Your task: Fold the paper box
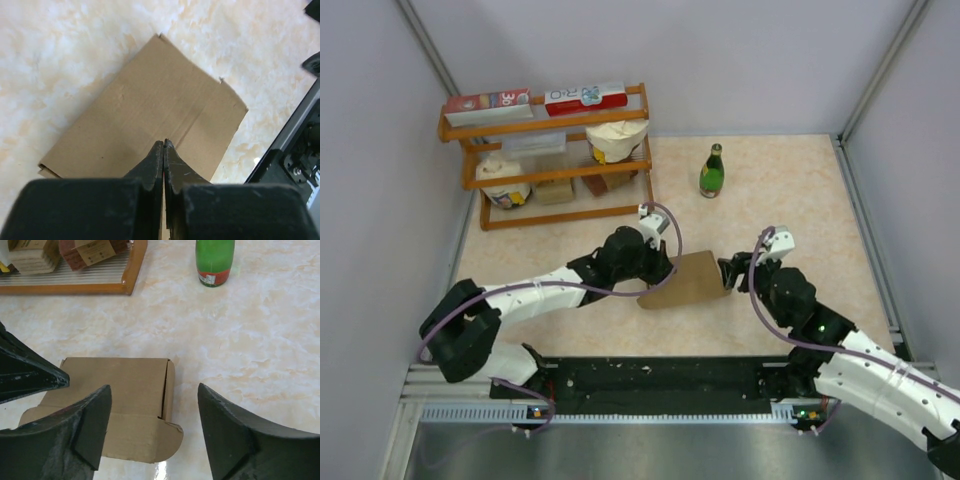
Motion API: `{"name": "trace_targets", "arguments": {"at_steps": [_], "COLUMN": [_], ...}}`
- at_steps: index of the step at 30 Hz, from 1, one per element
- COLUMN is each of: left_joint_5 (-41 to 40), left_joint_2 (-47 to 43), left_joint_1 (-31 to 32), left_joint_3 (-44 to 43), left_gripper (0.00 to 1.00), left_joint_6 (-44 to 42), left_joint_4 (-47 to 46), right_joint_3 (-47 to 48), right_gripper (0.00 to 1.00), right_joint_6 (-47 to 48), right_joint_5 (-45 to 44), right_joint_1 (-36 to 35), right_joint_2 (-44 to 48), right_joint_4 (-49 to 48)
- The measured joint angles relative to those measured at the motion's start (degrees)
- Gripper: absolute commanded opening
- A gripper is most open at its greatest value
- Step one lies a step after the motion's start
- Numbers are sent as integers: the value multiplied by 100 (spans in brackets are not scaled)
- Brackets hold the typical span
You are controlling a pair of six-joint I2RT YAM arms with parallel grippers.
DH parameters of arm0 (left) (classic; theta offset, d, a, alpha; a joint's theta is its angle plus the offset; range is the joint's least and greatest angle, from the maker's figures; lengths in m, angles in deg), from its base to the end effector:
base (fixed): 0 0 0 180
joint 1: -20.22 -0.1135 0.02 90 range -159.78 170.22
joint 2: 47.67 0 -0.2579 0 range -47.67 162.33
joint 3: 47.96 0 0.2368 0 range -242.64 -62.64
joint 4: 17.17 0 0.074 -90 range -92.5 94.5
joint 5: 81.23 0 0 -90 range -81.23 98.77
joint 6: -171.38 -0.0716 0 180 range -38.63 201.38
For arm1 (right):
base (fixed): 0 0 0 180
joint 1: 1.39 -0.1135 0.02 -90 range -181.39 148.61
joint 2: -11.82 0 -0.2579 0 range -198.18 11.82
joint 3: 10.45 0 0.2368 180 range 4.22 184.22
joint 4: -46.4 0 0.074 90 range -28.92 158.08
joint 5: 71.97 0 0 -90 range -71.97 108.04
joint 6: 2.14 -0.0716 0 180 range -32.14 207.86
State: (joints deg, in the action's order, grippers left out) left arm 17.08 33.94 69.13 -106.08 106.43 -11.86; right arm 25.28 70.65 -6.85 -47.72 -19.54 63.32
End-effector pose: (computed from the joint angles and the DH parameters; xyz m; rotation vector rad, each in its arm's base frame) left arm 0.2068 -0.2529 0.2045 0.5484 2.1374 -0.9122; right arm 0.1402 0.1033 0.2356 -0.1412 1.7822 0.4131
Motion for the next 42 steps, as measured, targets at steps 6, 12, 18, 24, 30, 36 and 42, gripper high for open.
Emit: {"name": "trace_targets", "arguments": {"at_steps": [6, 12, 18, 24, 30, 36, 42], "left_joint_5": [-914, -1296, -754, -595, -597, -599, -643], "left_joint_2": [-962, -2413, -2476, -2485, -2485, -2479, -2332], "left_joint_1": [-7, -686, -863, -863, -863, -863, -863], "left_joint_3": [35, 1309, 1609, 1827, 1958, 1958, 1956], "left_gripper": [0, 0, 0, 0, 0, 0, 0], "left_joint_6": [105, 833, 822, 914, 981, 990, 1064], "left_joint_4": [-33, -1073, -883, -885, -765, -686, -568], "right_joint_3": [664, 798, 826, 1228, 1235, 1235, 1235], "right_gripper": [45, 0, 0, 0, 0, 0, 0], "right_joint_6": [59, 76, 44, 4, -61, -68, -66], "right_joint_5": [129, 903, 2000, 3104, 3539, 3707, 3786], "right_joint_1": [186, 667, 855, 859, 859, 859, 859], "right_joint_2": [-704, -1163, -1808, -3042, -3407, -3934, -4238], "right_joint_4": [297, 354, -52, -131, -273, -352, -354]}}
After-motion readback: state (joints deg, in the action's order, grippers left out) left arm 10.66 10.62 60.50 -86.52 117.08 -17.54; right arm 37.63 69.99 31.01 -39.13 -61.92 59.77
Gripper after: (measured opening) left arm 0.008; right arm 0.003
